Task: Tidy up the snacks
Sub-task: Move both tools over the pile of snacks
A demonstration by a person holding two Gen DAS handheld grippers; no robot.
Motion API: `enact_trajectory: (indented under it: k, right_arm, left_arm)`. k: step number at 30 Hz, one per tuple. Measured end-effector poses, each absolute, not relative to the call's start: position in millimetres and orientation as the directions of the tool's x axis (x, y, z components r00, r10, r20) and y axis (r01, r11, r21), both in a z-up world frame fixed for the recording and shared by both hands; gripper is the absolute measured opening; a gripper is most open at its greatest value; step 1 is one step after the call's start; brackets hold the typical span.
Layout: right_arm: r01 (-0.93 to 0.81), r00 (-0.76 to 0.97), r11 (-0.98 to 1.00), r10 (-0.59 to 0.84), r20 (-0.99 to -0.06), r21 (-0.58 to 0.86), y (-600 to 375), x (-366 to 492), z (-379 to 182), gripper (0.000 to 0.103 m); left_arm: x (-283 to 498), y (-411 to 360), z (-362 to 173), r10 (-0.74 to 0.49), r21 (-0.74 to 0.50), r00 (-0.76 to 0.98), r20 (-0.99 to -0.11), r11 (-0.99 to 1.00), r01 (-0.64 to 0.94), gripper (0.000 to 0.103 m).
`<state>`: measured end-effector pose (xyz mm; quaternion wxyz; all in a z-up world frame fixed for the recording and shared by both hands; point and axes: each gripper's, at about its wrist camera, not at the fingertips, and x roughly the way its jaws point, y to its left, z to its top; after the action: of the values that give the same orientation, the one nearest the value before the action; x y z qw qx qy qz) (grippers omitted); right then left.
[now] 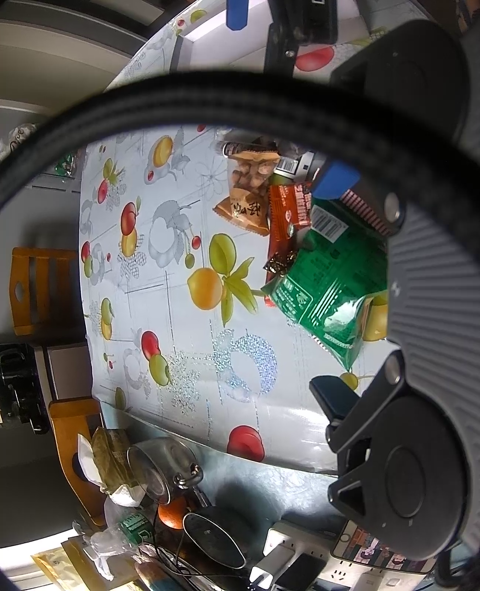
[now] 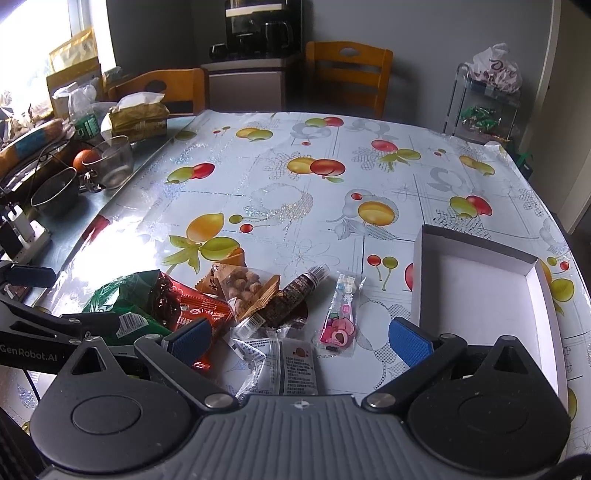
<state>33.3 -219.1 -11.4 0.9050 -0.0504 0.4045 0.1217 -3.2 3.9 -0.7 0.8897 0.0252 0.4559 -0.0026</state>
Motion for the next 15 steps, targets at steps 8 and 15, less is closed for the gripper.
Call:
enact_trajectory:
  k: [8,15]
  right_arm:
    - [-0.260,0.630,0.965,0.183,-0.755,0.017,-219,36,-14,0.103]
    - [-0.260,0.610,0.965,0.191,-0.769,0.034,-220,37,-22,0.103]
  left_arm:
    - [-2,4,-2,0.014,0.042,0.583,-0.812,0.999,0.034,0.103]
    - [1,7,-5,0.025,0.042,0.576,-0.817,0.999,0.017,0.103]
